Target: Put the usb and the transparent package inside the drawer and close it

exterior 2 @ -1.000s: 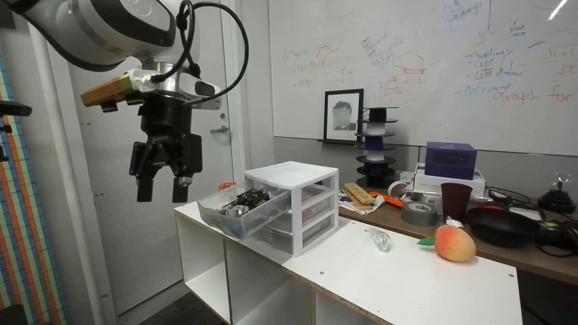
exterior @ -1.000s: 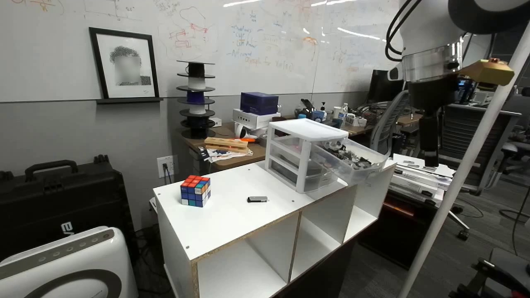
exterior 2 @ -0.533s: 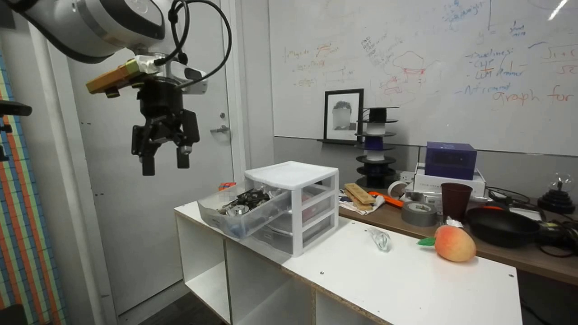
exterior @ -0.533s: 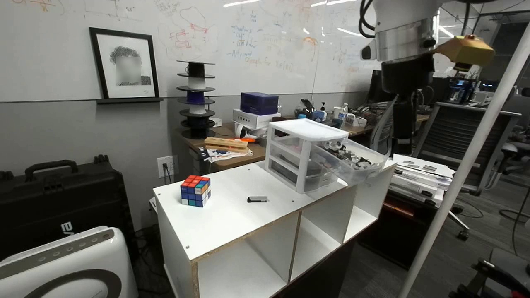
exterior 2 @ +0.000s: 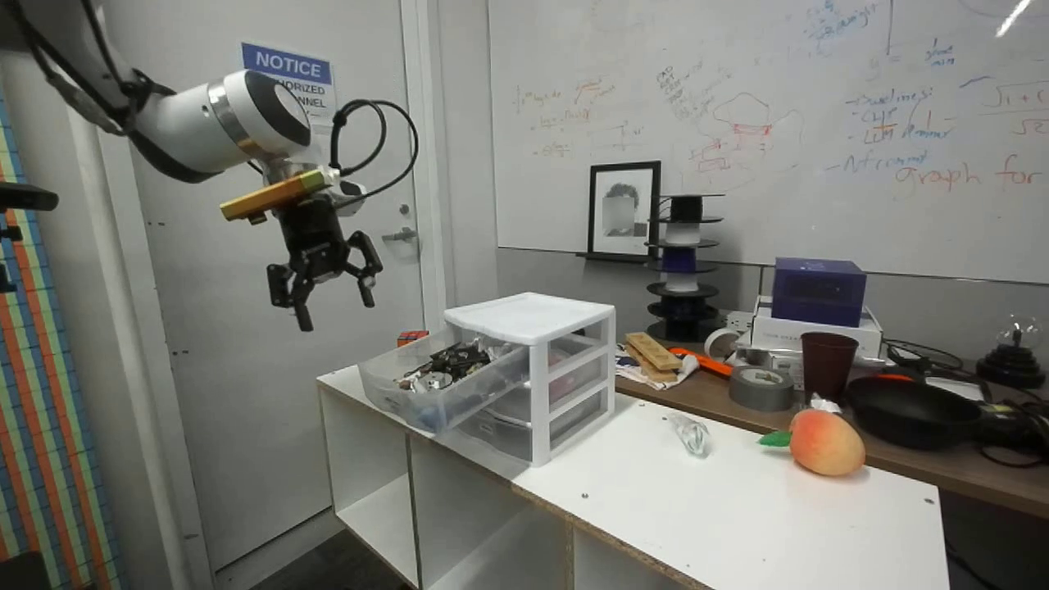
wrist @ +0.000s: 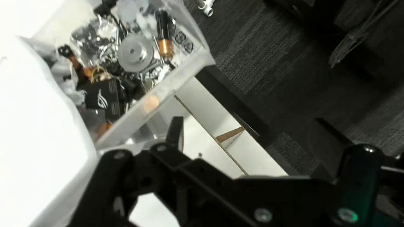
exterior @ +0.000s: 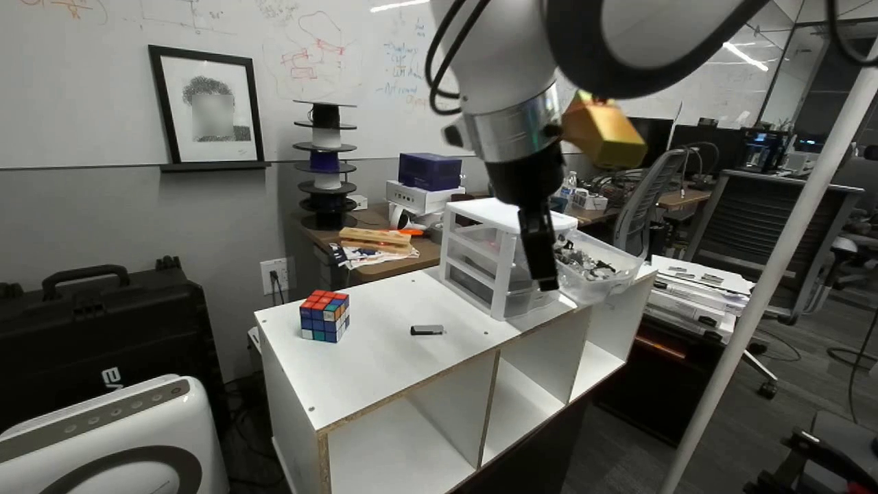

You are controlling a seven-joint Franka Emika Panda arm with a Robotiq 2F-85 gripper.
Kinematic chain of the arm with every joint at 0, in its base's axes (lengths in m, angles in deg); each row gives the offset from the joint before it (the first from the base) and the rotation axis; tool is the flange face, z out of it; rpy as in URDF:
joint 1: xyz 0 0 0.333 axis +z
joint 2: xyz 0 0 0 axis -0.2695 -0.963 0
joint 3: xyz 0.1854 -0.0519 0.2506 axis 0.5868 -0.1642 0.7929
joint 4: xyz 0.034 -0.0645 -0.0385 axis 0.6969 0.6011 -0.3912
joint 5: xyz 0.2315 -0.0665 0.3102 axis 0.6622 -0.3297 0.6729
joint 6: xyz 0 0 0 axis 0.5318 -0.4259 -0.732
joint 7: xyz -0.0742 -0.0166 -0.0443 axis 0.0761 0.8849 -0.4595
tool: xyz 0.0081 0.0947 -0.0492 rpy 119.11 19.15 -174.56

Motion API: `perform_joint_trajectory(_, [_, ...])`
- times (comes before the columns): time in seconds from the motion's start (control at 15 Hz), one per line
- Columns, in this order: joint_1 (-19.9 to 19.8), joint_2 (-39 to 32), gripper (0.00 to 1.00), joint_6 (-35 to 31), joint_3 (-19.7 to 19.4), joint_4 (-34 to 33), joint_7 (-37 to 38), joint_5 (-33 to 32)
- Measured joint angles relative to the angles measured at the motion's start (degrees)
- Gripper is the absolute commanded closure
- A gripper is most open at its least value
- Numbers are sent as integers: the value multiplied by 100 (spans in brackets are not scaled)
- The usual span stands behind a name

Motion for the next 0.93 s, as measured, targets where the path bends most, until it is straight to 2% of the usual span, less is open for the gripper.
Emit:
perform_joint_trajectory(0.27, [286,-1439,0,-450,-117,-952,-555,-891])
perform_joint_trajectory(0.47, [399,-2396,0,-1081,-297,-1796,-1047,-1452])
perform_joint_trajectory(0.67, [404,-3175,0,-1639,-450,-2656,-1511,-1603])
perform_joint_trajectory(0.93, [328,-3835,0,-1838,-473,-3541,-2223,-1346])
